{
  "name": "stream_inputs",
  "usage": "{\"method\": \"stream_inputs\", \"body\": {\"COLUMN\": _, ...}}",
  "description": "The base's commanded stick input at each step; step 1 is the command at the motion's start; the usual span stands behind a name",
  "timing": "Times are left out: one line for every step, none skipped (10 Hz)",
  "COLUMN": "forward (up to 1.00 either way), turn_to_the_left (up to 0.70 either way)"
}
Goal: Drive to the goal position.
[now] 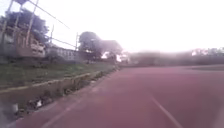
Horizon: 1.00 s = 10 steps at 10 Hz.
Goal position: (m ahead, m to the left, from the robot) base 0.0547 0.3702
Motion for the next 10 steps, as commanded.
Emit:
{"method": "stream_inputs", "body": {"forward": 0.7, "turn_to_the_left": -0.23}}
{"method": "stream_inputs", "body": {"forward": 0.7, "turn_to_the_left": -0.06}}
{"method": "stream_inputs", "body": {"forward": 0.56, "turn_to_the_left": 0.0}}
{"method": "stream_inputs", "body": {"forward": 0.34, "turn_to_the_left": 0.0}}
{"method": "stream_inputs", "body": {"forward": 0.13, "turn_to_the_left": 0.0}}
{"method": "stream_inputs", "body": {"forward": 0.0, "turn_to_the_left": 0.0}}
{"method": "stream_inputs", "body": {"forward": 0.0, "turn_to_the_left": 0.0}}
{"method": "stream_inputs", "body": {"forward": 0.0, "turn_to_the_left": 0.0}}
{"method": "stream_inputs", "body": {"forward": 0.0, "turn_to_the_left": 0.0}}
{"method": "stream_inputs", "body": {"forward": 0.0, "turn_to_the_left": 0.0}}
